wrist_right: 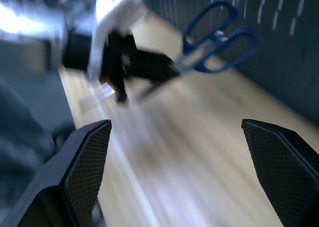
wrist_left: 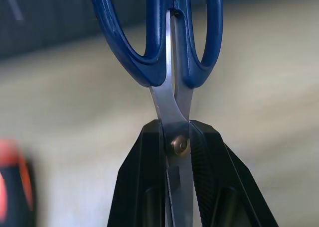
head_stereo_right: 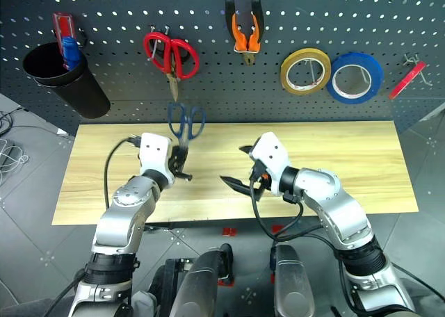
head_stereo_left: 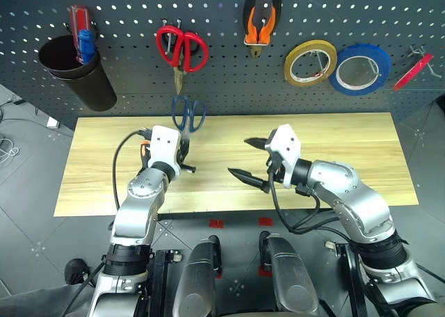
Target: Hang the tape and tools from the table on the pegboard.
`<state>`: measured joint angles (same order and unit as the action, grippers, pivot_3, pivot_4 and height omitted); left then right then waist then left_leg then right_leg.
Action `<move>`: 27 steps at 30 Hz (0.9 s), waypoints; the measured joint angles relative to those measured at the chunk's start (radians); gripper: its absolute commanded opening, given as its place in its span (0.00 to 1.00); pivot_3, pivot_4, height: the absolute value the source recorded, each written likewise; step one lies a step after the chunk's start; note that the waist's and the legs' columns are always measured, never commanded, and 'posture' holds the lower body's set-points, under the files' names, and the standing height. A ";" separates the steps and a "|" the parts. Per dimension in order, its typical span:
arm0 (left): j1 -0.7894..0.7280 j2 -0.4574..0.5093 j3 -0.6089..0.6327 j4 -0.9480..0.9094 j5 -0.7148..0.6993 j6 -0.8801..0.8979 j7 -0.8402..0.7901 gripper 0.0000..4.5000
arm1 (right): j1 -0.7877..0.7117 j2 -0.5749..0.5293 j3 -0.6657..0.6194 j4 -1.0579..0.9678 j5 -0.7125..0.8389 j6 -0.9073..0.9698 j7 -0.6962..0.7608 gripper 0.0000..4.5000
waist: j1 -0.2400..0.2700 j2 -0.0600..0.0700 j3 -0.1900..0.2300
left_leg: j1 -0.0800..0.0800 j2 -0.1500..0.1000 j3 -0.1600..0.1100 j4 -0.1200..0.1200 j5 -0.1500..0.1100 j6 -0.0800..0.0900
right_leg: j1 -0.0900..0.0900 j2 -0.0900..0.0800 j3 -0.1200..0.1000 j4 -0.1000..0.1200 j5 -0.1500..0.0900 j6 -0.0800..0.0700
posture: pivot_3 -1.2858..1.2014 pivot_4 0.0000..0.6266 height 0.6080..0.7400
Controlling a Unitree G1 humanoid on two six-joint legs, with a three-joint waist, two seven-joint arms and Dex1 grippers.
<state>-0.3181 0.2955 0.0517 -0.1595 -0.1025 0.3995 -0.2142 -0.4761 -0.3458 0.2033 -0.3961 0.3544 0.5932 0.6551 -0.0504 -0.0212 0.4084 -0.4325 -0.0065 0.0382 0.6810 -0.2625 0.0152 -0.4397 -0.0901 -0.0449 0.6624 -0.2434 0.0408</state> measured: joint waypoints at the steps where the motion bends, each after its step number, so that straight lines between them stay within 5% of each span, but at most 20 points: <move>1: 0.020 0.003 0.004 -0.020 0.001 -0.055 -0.010 0.09 | -0.018 0.027 -0.023 0.002 0.017 -0.014 -0.008 1.00 | -0.001 0.000 0.000 | 0.000 0.000 0.000 0.000 0.000 0.000 | 0.000 0.000 0.000 0.000 0.000 0.000 | 0.47 0.58 1.00; 5: 0.085 0.014 0.003 -0.073 0.018 -0.249 -0.040 0.09 | -0.109 0.084 -0.141 0.013 0.060 -0.063 -0.054 1.00 | -0.004 -0.001 -0.001 | 0.000 0.000 0.000 -0.001 0.000 0.000 | 0.000 0.000 0.000 0.000 0.000 0.000 | 0.49 0.55 1.00; 12: 0.036 -0.010 -0.046 -0.076 0.105 -0.450 -0.022 0.09 | -0.164 0.096 -0.121 0.107 0.041 -0.115 -0.050 1.00 | 0.015 -0.003 -0.003 | -0.001 -0.001 0.001 0.000 0.000 0.000 | -0.001 0.000 -0.004 0.001 0.000 0.000 | 0.50 0.53 1.00; 27: -0.025 -0.065 0.004 -0.069 0.038 -0.327 0.006 0.09 | -0.196 0.100 -0.122 0.166 0.024 -0.180 -0.026 1.00 | 0.019 -0.006 -0.006 | -0.001 -0.001 0.000 0.001 0.000 0.000 | 0.000 0.001 -0.006 0.002 0.000 0.000 | 0.50 0.52 1.00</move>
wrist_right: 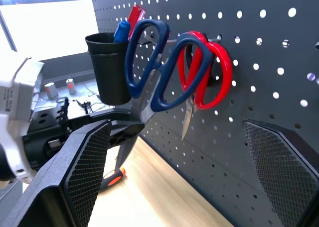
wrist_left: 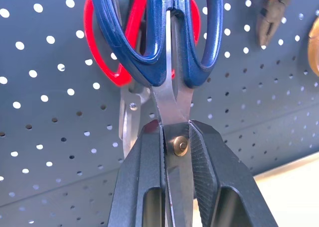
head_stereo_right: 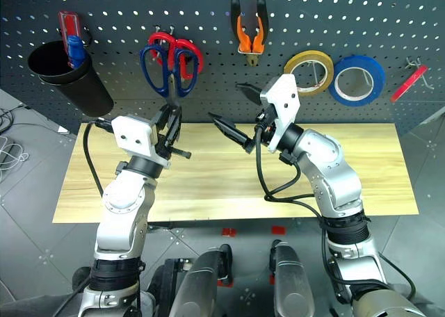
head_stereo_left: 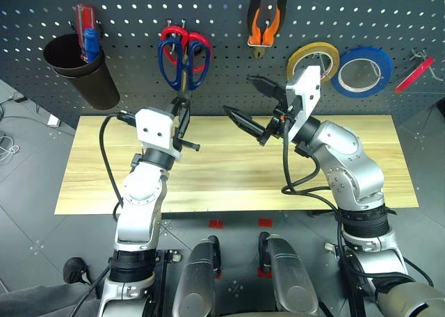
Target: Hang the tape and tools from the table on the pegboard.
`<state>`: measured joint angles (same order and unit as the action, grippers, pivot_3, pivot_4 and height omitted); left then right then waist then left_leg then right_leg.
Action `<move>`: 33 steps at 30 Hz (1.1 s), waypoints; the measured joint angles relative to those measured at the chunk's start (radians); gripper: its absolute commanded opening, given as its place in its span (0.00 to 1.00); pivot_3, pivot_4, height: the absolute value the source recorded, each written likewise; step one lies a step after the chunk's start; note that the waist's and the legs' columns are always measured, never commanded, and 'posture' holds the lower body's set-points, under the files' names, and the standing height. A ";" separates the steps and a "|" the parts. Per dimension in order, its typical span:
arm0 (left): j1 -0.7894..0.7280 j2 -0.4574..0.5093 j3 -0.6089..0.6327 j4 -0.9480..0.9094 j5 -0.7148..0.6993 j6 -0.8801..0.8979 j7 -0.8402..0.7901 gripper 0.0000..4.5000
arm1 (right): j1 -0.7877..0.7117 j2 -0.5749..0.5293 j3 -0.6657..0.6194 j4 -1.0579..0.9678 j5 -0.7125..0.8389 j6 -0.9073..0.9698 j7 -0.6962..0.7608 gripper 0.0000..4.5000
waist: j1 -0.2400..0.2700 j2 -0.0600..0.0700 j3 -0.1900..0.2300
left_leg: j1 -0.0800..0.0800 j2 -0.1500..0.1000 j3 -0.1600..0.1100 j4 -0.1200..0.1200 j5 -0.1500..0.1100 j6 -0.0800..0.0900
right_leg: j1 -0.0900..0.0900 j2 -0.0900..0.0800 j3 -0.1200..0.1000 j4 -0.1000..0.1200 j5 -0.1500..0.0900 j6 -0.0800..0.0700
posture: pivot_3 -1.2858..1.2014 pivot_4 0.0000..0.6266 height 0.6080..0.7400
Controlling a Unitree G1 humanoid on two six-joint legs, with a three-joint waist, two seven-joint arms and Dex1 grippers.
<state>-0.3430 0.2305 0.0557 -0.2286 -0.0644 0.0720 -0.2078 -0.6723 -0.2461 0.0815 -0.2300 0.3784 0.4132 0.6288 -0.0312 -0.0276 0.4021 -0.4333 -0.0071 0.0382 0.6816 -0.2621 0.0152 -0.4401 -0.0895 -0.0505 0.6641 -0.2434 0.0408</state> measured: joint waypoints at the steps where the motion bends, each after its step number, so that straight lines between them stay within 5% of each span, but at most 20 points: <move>1: -0.010 -0.001 0.000 0.007 -0.005 0.009 0.000 0.09 | -0.002 0.000 0.000 -0.001 0.000 0.000 0.000 1.00 | 0.000 0.000 0.000 | 0.000 0.000 0.000 0.000 0.000 0.000 | 0.000 0.000 0.000 0.000 0.000 0.000 | 0.50 0.52 1.00; 20: -0.296 -0.047 0.026 0.384 -0.054 0.027 -0.003 0.08 | -0.015 -0.004 0.000 -0.037 -0.001 0.011 -0.022 1.00 | -0.002 -0.005 -0.005 | 0.000 0.000 -0.001 0.002 0.000 0.000 | 0.001 0.000 -0.002 0.001 0.000 0.000 | 0.48 0.52 1.00; 33: -0.204 0.023 0.081 0.354 -0.108 0.311 -0.021 0.95 | -0.010 -0.008 0.000 -0.054 -0.001 0.015 -0.040 1.00 | -0.003 -0.004 -0.006 | 0.000 0.000 -0.001 0.002 0.000 0.000 | 0.000 0.000 -0.002 0.002 0.000 0.000 | 0.49 0.54 1.00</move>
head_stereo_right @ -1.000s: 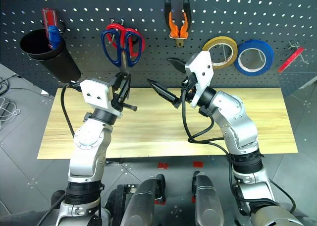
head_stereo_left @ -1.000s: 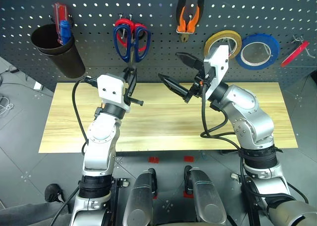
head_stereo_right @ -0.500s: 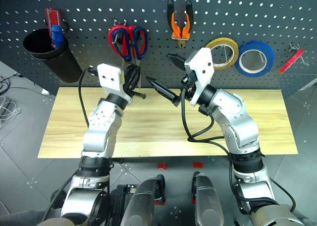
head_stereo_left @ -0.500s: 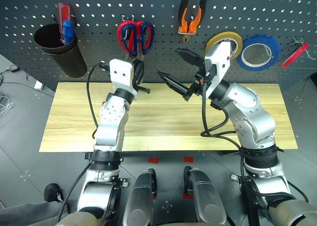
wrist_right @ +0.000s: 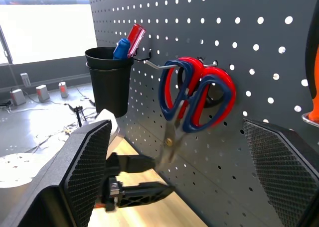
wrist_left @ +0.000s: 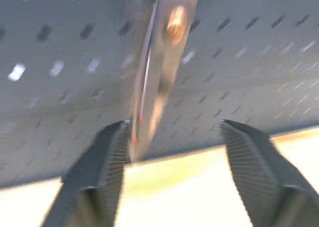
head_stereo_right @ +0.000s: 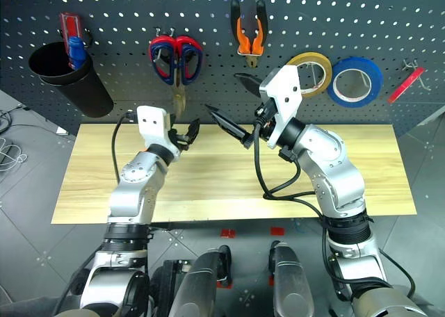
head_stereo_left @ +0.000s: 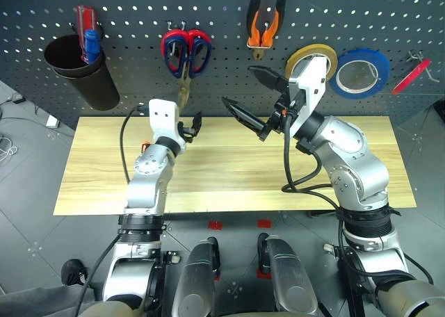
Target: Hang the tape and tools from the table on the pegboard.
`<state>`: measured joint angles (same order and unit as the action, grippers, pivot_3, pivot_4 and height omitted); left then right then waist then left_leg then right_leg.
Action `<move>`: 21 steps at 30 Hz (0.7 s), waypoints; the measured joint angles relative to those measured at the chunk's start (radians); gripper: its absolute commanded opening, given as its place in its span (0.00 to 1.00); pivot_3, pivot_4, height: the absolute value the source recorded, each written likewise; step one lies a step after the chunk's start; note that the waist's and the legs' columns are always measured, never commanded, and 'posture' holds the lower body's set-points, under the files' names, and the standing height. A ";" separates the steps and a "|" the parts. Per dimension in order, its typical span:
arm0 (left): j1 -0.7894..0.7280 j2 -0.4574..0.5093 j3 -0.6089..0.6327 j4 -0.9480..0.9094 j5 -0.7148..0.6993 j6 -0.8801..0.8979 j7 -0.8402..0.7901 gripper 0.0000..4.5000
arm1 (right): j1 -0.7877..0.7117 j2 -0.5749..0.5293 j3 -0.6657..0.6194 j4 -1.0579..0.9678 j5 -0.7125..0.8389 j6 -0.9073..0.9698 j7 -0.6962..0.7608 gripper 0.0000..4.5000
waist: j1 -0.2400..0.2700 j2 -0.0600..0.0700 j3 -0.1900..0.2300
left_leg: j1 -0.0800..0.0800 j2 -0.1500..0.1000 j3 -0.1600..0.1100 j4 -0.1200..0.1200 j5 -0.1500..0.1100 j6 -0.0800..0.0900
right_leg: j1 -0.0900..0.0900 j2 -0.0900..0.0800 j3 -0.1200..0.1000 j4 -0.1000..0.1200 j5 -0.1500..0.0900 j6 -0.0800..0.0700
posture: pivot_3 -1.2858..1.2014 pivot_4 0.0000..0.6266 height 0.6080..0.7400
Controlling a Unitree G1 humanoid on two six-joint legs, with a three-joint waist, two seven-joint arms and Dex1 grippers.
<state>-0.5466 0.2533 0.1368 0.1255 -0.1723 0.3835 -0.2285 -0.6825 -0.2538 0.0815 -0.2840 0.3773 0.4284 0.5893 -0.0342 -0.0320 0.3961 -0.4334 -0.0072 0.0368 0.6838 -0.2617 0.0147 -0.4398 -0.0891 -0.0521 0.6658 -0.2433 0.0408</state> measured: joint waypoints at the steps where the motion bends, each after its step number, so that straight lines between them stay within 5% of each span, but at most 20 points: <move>1: 0.016 0.019 0.014 -0.018 -0.028 0.061 -0.011 0.95 | 0.001 0.000 0.001 0.000 0.000 0.000 0.000 1.00 | 0.000 0.000 0.000 | 0.000 0.000 0.000 0.000 0.000 0.000 | 0.000 0.000 0.000 0.000 0.000 0.000 | 0.49 0.54 1.00; 7: 0.091 0.177 0.130 -0.048 -0.182 0.362 -0.115 0.95 | 0.027 -0.002 0.004 -0.012 0.001 0.010 0.002 1.00 | -0.001 0.000 0.000 | 0.000 0.001 -0.002 0.000 0.001 -0.001 | 0.000 0.001 -0.002 0.001 0.000 0.000 | 0.49 0.56 1.00; 13: -0.008 0.326 0.203 0.047 -0.187 0.483 -0.084 0.95 | 0.069 -0.005 0.063 -0.028 0.000 0.052 0.012 1.00 | 0.008 0.000 0.000 | 0.000 0.000 -0.004 0.002 0.001 -0.002 | 0.002 0.001 -0.005 0.001 0.000 0.000 | 0.49 0.58 1.00; 21: -0.088 0.318 0.118 0.241 -0.138 0.535 -0.087 0.95 | 0.121 -0.095 0.296 0.014 -0.116 0.125 0.072 1.00 | 0.008 0.000 0.000 | -0.001 0.000 -0.005 0.005 0.001 -0.002 | 0.002 0.000 -0.011 0.005 0.000 0.000 | 0.49 0.58 1.00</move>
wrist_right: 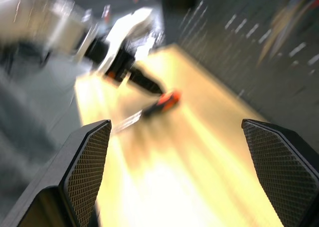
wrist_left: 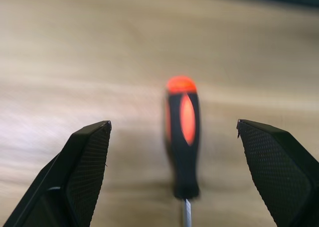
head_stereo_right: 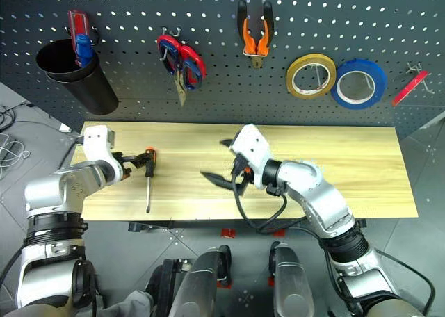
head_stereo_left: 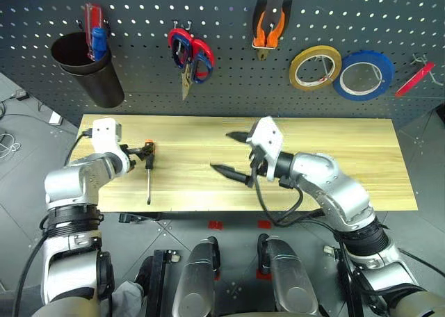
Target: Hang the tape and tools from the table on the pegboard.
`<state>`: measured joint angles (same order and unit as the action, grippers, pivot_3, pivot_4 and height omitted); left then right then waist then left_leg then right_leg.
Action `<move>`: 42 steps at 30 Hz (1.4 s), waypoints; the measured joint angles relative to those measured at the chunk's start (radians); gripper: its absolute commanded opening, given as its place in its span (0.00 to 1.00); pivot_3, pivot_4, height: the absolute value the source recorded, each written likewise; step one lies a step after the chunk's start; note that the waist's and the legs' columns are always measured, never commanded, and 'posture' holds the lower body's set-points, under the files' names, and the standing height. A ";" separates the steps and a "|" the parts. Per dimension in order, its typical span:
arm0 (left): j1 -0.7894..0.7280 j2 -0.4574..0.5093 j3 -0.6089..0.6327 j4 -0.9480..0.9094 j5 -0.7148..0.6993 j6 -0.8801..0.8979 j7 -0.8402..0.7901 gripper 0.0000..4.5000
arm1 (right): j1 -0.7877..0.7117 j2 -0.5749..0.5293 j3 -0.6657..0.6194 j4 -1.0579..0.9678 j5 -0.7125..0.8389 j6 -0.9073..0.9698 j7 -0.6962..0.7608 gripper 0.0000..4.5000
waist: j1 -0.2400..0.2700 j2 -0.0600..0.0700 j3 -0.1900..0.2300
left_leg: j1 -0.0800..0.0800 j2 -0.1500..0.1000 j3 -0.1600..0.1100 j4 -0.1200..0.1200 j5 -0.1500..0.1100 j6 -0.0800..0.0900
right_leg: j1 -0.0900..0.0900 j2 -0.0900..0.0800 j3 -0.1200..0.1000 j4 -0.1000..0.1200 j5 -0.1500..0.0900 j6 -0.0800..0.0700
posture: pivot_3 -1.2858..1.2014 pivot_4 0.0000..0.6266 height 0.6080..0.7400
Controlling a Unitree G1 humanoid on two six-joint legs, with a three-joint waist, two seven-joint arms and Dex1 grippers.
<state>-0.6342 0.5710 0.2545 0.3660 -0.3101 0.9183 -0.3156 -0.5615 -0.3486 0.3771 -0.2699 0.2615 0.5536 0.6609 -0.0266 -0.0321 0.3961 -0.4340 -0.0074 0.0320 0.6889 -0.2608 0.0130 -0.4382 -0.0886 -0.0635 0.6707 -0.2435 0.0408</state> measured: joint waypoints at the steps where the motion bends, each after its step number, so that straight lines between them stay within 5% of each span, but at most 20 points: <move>1: -0.012 -0.009 -0.011 0.020 0.006 -0.013 0.000 0.95 | 0.002 -0.001 0.014 0.008 -0.015 -0.001 0.002 1.00 | 0.000 0.000 0.000 | -0.001 0.000 0.000 0.002 0.000 0.000 | -0.001 0.000 -0.001 0.003 0.000 0.000 | 0.49 0.58 1.00; 11: -0.134 -0.037 -0.036 0.266 0.085 -0.055 0.065 0.95 | 0.024 0.000 0.037 0.008 -0.051 0.002 0.016 1.00 | -0.002 0.000 0.000 | -0.001 0.000 0.000 0.006 0.000 0.000 | -0.002 -0.002 -0.002 0.007 0.000 0.000 | 0.49 0.59 1.00; 23: -0.149 -0.044 -0.049 0.284 0.092 -0.030 0.061 0.95 | 0.034 -0.007 0.049 -0.001 -0.084 0.042 0.024 1.00 | -0.001 0.000 0.000 | -0.001 0.000 0.000 0.007 0.000 0.000 | -0.002 -0.002 -0.001 0.007 0.000 0.000 | 0.49 0.60 1.00; 26: -0.151 -0.050 -0.045 0.284 0.090 -0.024 0.061 0.83 | 0.034 -0.007 0.049 -0.001 -0.085 0.043 0.027 1.00 | -0.001 0.000 0.000 | -0.001 0.000 0.000 0.007 0.000 0.000 | -0.002 -0.002 -0.001 0.007 0.000 0.000 | 0.49 0.60 1.00; 36: -0.140 -0.064 -0.022 0.254 0.086 0.011 0.066 0.18 | 0.034 -0.010 0.030 -0.001 -0.085 0.046 0.022 1.00 | -0.001 0.000 0.000 | -0.001 0.000 0.000 0.007 0.000 0.000 | -0.002 -0.003 -0.001 0.007 0.000 0.000 | 0.49 0.60 1.00; 42: -0.020 -0.104 0.002 0.049 0.079 -0.031 0.092 0.17 | 0.025 0.021 -0.032 -0.012 -0.045 0.044 0.023 1.00 | -0.003 0.000 0.000 | -0.001 0.001 0.000 0.007 0.000 0.000 | -0.002 -0.004 -0.001 0.006 0.000 0.000 | 0.48 0.59 1.00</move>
<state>-0.6546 0.4670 0.2564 0.4146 -0.2306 0.8869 -0.2233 -0.5361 -0.3281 0.3454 -0.2816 0.2169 0.5978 0.6844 -0.0299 -0.0325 0.3963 -0.4351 -0.0065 0.0323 0.6961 -0.2610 0.0128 -0.4402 -0.0924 -0.0646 0.6772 -0.2435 0.0406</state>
